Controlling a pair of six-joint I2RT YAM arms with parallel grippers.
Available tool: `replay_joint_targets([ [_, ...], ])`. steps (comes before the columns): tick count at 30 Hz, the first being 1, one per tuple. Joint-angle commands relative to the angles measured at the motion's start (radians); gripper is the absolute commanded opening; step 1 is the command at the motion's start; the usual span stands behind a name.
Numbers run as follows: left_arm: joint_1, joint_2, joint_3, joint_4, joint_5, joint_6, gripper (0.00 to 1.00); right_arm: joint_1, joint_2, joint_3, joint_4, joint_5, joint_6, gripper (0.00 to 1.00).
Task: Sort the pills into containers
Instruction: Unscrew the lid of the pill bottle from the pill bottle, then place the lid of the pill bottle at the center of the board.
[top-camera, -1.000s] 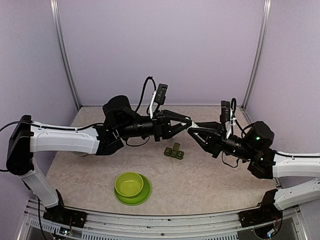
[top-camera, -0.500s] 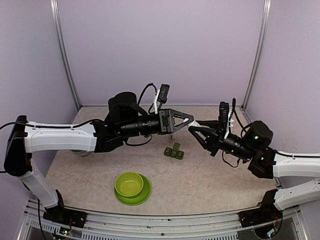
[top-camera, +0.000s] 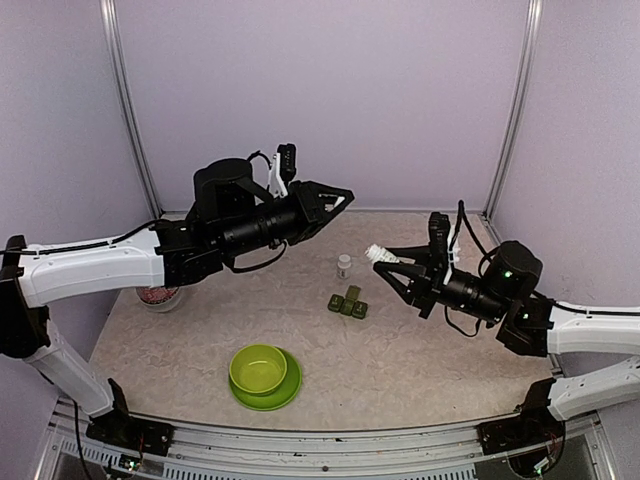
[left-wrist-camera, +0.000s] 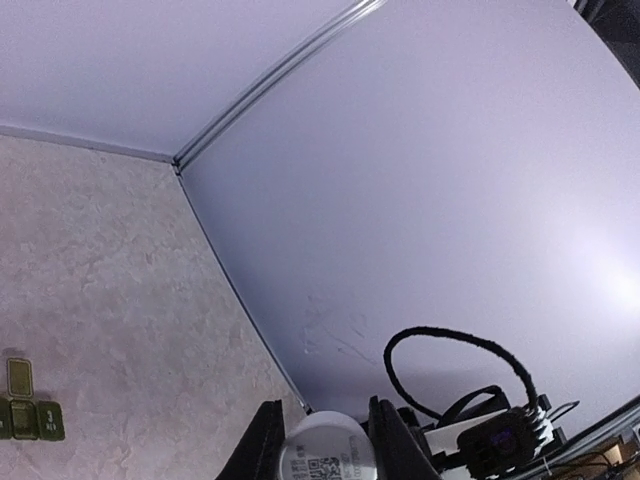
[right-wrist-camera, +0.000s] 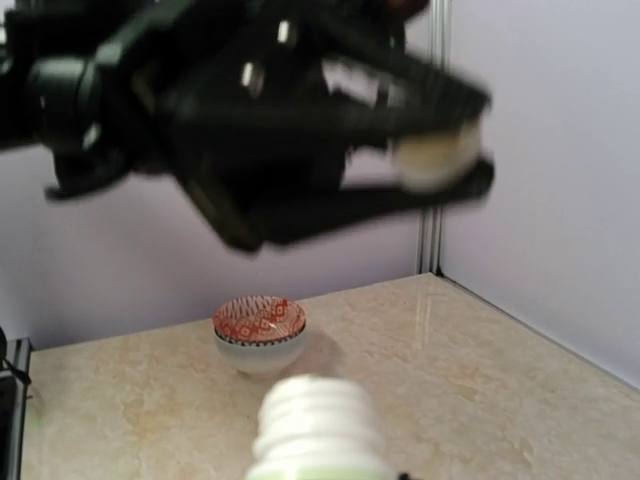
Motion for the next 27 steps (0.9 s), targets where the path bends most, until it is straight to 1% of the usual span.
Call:
replay_joint_targets([
  [1, -0.007, -0.033, 0.036, -0.019, -0.100, -0.010, 0.22, 0.003, -0.021, 0.041, -0.023, -0.008, -0.038, 0.09],
  [4, -0.007, -0.034, 0.028, -0.020, -0.103, 0.003, 0.22, 0.003, -0.031, 0.040, -0.021, -0.005, -0.036, 0.09],
  [8, 0.003, -0.053, -0.013, -0.037, -0.126, 0.072, 0.24, 0.004, -0.061, 0.040, -0.035, 0.005, -0.028, 0.09],
  [16, 0.035, -0.091, -0.188, -0.100, -0.304, 0.279, 0.24, 0.003, -0.131, 0.013, -0.046, 0.014, -0.002, 0.10],
  [19, 0.059, -0.067, -0.235, -0.110, -0.352, 0.342, 0.25, 0.003, -0.147, 0.008, -0.046, 0.009, 0.011, 0.10],
  [22, 0.081, -0.029, -0.264, -0.109, -0.368, 0.394, 0.25, 0.003, -0.157, 0.005, -0.047, 0.002, 0.021, 0.10],
  [27, 0.115, 0.080, -0.279, -0.106, -0.380, 0.469, 0.26, 0.004, -0.174, -0.001, -0.046, 0.005, 0.032, 0.10],
])
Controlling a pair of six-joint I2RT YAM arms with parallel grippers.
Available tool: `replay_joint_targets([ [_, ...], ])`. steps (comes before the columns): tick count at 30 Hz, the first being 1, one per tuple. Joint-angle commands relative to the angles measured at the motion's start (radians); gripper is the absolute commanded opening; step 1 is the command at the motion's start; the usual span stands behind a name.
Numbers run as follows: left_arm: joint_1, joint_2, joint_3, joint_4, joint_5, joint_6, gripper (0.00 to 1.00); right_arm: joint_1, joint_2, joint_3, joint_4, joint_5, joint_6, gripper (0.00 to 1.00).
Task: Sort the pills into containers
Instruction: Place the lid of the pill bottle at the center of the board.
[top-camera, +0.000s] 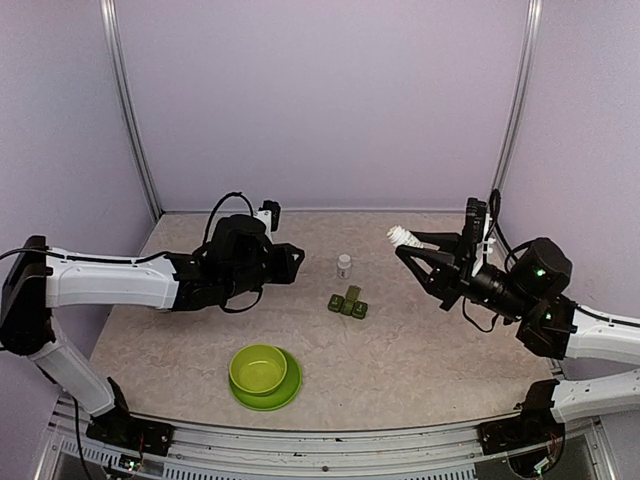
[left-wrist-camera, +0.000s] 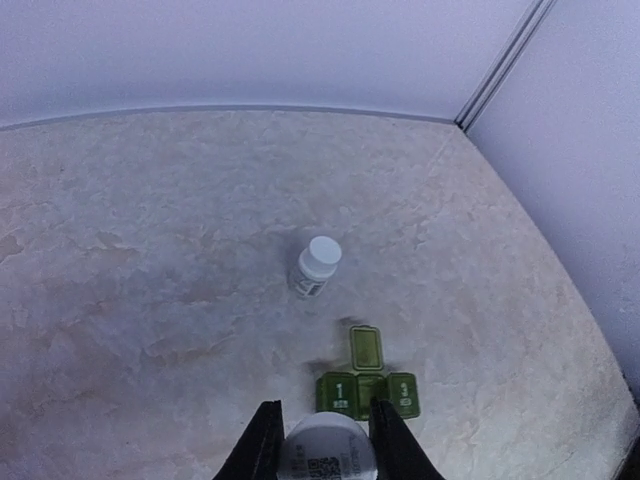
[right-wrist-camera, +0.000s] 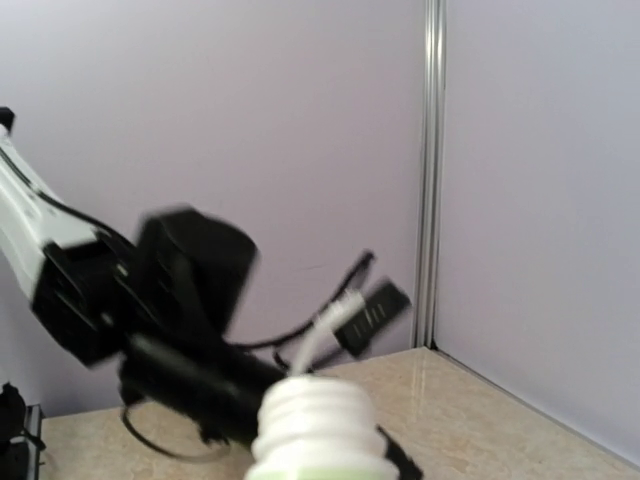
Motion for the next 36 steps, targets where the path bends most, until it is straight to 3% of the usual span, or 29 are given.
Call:
replay_joint_targets([
  [1, 0.028, 0.101, -0.019, 0.000, -0.042, 0.106, 0.26, 0.003, -0.027, -0.013, -0.007, -0.001, 0.022, 0.10],
  [16, 0.061, 0.363, -0.032, 0.149, 0.050, 0.073, 0.25, 0.003, -0.060, -0.040, -0.016, 0.010, 0.040, 0.10],
  [36, 0.060, 0.431, -0.064, 0.197, 0.064, 0.041, 0.32, 0.003, -0.080, -0.090, 0.019, 0.025, 0.065, 0.10],
])
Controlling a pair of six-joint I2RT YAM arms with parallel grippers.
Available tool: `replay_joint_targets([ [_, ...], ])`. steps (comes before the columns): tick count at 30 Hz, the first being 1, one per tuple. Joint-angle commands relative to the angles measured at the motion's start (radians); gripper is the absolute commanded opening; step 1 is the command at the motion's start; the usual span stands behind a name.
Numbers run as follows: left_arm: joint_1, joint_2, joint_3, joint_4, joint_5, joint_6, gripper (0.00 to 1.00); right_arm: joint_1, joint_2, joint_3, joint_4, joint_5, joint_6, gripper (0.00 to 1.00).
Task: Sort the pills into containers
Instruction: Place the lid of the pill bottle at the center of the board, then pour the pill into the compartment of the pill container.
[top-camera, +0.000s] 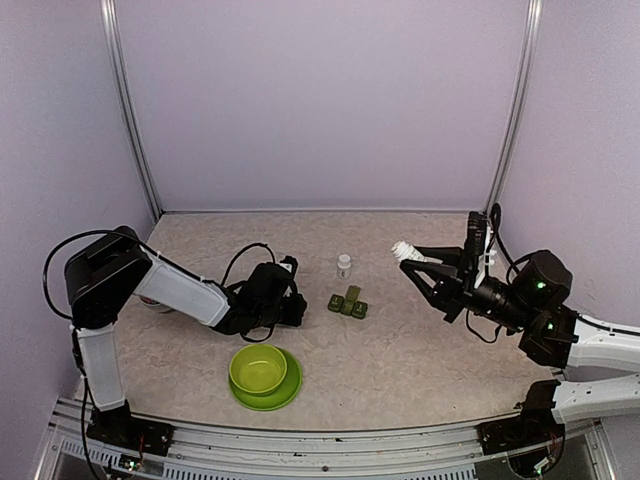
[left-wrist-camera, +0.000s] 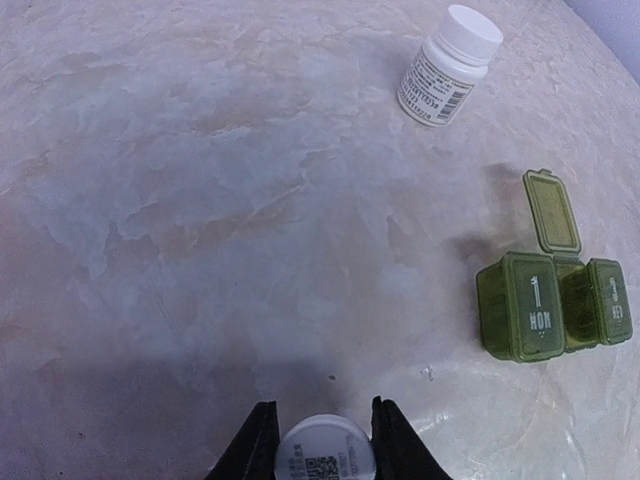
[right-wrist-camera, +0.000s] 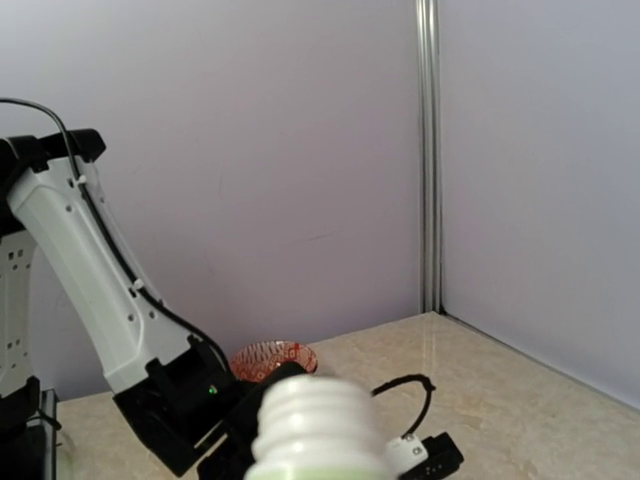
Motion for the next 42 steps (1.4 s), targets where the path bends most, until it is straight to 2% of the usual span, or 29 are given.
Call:
replay_joint_targets([
  [1, 0.003, 0.023, -0.014, 0.026, 0.008, -0.010, 0.33, 0.002, -0.023, -0.014, 0.032, 0.012, 0.015, 0.10],
  [9, 0.003, 0.029, -0.021, 0.029, 0.007, -0.014, 0.44, 0.003, -0.019, -0.019, 0.033, 0.020, 0.013, 0.09],
  [19, 0.024, -0.085, -0.005, 0.019, 0.036, -0.015, 0.73, 0.000, 0.047, -0.047, 0.090, 0.044, 0.014, 0.09],
  [22, 0.035, -0.119, 0.016, -0.001, 0.058, -0.008, 0.79, -0.003, 0.085, -0.058, 0.124, 0.042, 0.019, 0.09],
  [32, 0.041, -0.199, 0.018, -0.011, 0.113, -0.004, 0.86, -0.049, 0.267, -0.100, 0.277, -0.002, 0.065, 0.09],
  [38, 0.043, -0.208, 0.015, 0.009, 0.135, 0.022, 0.98, -0.096, 0.397, -0.113, 0.377, -0.048, 0.096, 0.09],
  [42, 0.045, -0.196, 0.023, 0.025, 0.142, 0.055, 0.99, -0.113, 0.485, -0.113, 0.433, -0.067, 0.107, 0.09],
])
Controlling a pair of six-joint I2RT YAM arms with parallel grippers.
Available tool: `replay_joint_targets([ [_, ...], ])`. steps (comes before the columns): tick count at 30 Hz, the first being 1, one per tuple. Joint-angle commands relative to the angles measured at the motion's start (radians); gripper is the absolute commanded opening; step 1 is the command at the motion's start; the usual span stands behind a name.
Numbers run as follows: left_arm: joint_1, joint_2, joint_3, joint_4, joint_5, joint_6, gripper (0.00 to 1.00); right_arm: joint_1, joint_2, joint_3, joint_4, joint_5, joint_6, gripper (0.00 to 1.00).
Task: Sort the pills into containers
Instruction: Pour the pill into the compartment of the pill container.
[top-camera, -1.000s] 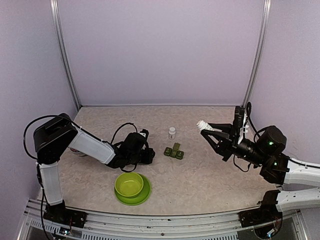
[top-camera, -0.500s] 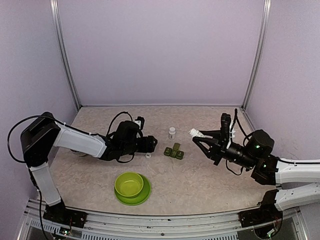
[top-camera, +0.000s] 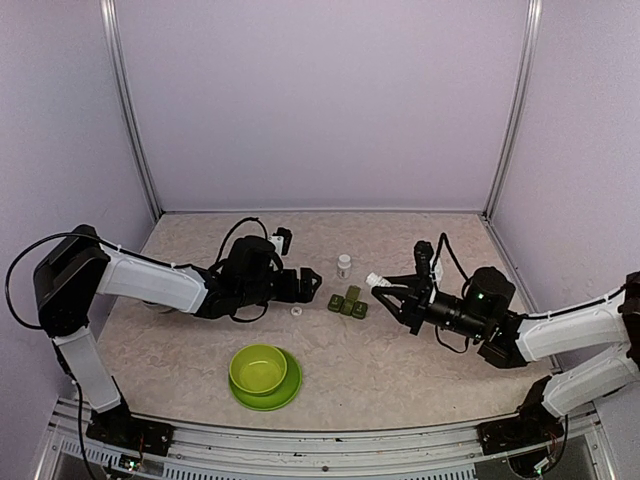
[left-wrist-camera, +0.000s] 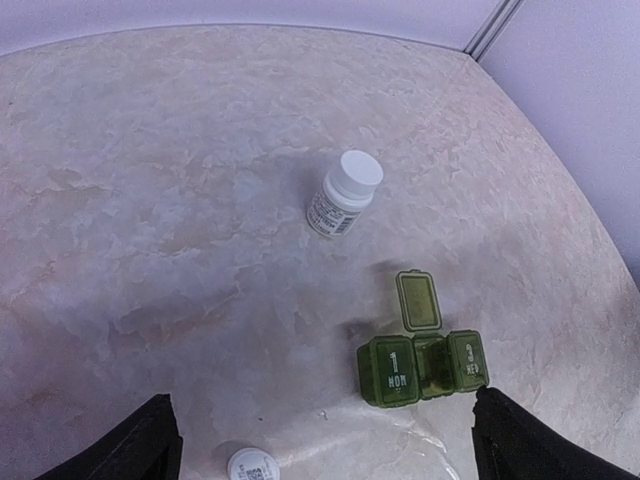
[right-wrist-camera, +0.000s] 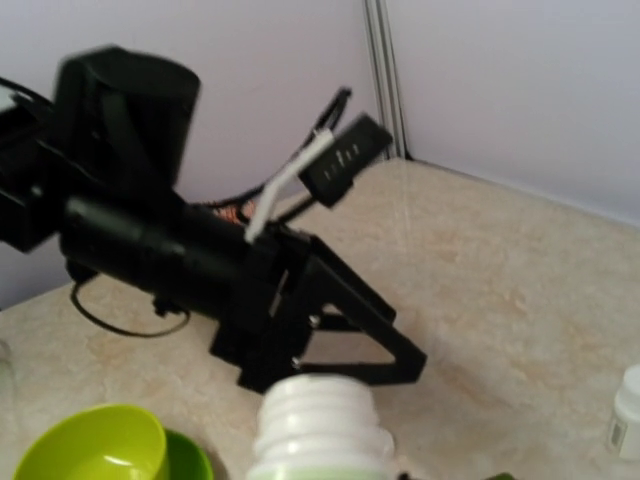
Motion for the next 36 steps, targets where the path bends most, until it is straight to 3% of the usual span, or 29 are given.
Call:
replay_joint_targets([
  [1, 0.008, -0.015, 0.026, 0.030, 0.030, 0.049, 0.99, -0.024, 0.083, -0.012, 0.122, -0.036, 0.028, 0.09],
  [27, 0.031, -0.023, -0.067, 0.176, 0.117, 0.026, 0.99, -0.109, 0.534, 0.086, 0.356, -0.120, 0.013, 0.10],
  [36, 0.031, -0.047, -0.105, 0.200, 0.125, 0.013, 0.99, -0.120, 0.608, 0.127, 0.344, -0.115, 0.003, 0.10],
])
